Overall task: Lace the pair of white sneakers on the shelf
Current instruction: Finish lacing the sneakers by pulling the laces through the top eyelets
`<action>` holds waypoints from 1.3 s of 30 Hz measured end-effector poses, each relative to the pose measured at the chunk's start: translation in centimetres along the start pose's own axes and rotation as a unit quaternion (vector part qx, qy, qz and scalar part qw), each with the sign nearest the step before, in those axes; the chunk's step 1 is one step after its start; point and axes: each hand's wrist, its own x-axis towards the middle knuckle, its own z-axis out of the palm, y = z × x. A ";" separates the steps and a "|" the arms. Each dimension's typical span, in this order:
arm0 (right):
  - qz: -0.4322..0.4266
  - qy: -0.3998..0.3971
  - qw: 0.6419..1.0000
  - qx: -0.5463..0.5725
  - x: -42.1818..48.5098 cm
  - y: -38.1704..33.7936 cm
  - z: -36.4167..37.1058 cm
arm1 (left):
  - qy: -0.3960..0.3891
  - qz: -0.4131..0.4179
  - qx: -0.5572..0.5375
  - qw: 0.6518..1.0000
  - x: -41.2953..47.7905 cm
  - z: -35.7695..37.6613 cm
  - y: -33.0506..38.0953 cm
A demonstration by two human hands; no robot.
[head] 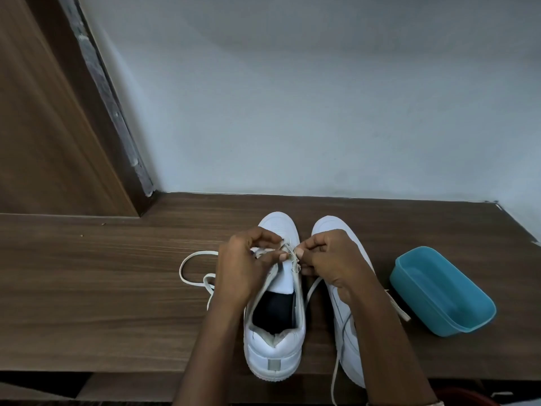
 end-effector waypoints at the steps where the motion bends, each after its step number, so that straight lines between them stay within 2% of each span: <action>1: -0.009 0.009 1.000 0.004 -0.1 -0.1 0.0 | 0.016 0.005 0.009 1.000 0.1 -0.3 -0.1; 5: -0.061 0.055 0.997 -0.004 0.0 -0.6 -0.2 | 0.057 0.031 -0.005 0.998 0.4 -1.2 -0.1; 9: -0.105 0.035 0.986 0.122 -1.1 -2.7 -0.8 | 0.008 0.072 0.003 0.997 -0.1 -0.7 1.0; 11: -0.141 0.013 0.970 0.198 -2.1 -4.0 -1.5 | -0.019 0.108 0.050 0.993 -0.5 0.0 1.4; 14: -0.171 -0.038 0.919 0.352 -3.4 -5.7 -3.2 | -0.023 0.126 0.131 0.983 -1.0 0.6 2.0; 17: -0.182 -0.059 0.844 0.502 -4.3 -6.7 -5.3 | -0.038 0.114 0.185 0.975 -1.4 0.9 2.7; 19: -0.185 -0.057 0.801 0.567 -4.5 -6.6 -6.7 | -0.041 0.109 0.221 0.968 -1.6 1.1 3.2; 20: -0.183 -0.054 0.794 0.577 -4.4 -6.3 -7.2 | -0.036 0.111 0.243 0.963 -1.7 1.3 3.3; 21: -0.177 -0.043 0.806 0.564 -4.2 -6.0 -7.7 | -0.029 0.117 0.265 0.957 -1.9 1.5 3.5; 23: -0.146 0.003 0.875 0.461 -3.5 -4.9 -7.8 | -0.002 0.142 0.271 0.952 -2.1 1.8 3.7; 25: -0.102 0.026 0.949 0.298 -2.9 -3.7 -7.5 | 0.034 0.165 0.212 0.962 -2.1 2.0 4.3; 27: -0.095 -0.021 0.987 0.126 -2.6 -2.5 -6.9 | 0.056 0.168 0.103 0.979 -1.8 1.9 4.9; 29: -0.133 -0.105 0.985 -0.017 -2.5 -1.8 -6.0 | 0.043 0.160 -0.016 0.986 -1.7 1.7 5.5; 31: -0.161 -0.145 0.972 -0.094 -2.3 -1.5 -4.6 | 0.008 0.148 -0.066 0.987 -1.8 1.6 6.0; 35: -0.185 -0.025 0.960 -0.210 -1.4 -1.1 -2.8 | -0.038 0.115 -0.113 0.986 -1.5 0.7 5.6; 37: -0.215 0.010 0.960 -0.179 -1.5 -1.6 -2.8 | -0.013 0.096 -0.127 0.987 -1.0 -0.3 4.5; 39: -0.219 -0.001 0.975 -0.025 -2.3 -2.7 -3.1 | 0.022 0.073 -0.099 0.992 -0.5 -1.1 3.2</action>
